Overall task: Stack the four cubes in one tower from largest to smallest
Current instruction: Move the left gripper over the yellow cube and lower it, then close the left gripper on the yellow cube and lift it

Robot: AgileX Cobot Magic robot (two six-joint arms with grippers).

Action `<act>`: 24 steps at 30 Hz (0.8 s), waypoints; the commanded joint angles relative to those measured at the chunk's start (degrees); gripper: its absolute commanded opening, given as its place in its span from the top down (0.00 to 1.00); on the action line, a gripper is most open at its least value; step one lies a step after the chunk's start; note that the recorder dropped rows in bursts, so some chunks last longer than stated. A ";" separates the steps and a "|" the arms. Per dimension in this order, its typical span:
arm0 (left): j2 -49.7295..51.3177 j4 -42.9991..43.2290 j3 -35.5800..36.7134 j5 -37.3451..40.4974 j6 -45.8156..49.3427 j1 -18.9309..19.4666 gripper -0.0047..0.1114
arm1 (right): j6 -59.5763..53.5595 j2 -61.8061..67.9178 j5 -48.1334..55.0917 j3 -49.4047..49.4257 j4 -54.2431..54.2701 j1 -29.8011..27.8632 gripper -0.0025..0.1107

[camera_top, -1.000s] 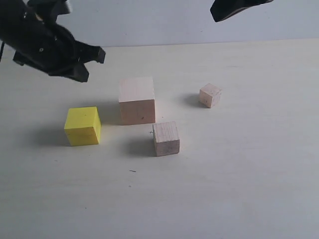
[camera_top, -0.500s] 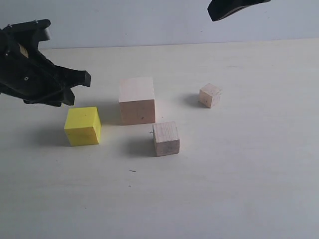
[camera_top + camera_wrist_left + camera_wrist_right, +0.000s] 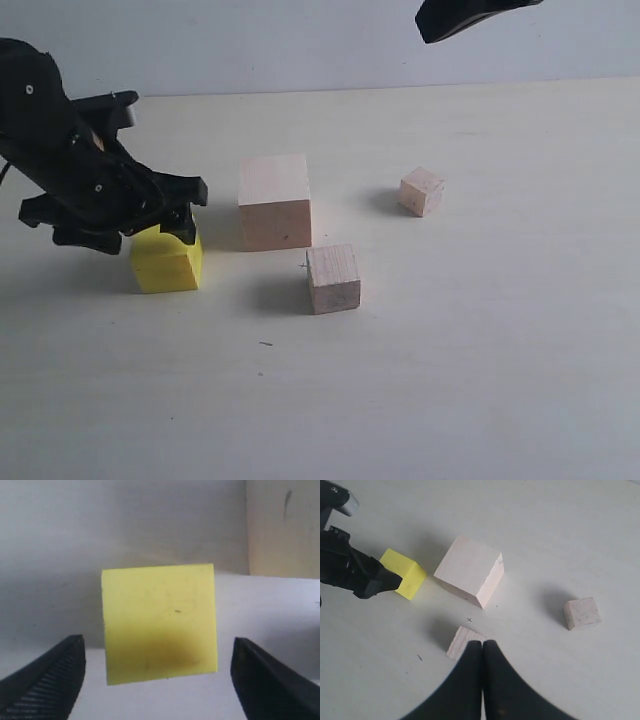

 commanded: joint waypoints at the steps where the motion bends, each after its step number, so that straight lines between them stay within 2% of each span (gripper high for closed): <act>1: 1.96 -1.82 -0.32 -2.52 -0.56 -0.31 0.30 | -1.13 -0.33 -0.14 -0.51 0.26 0.07 0.98; 12: 6.77 -1.82 -5.08 0.74 -0.56 -0.31 0.30 | -1.51 -0.33 0.21 -0.51 0.26 0.07 0.98; 24: 10.71 -1.58 -5.69 0.55 -0.56 -0.31 0.30 | -1.51 -0.33 0.59 -0.51 0.26 0.07 0.98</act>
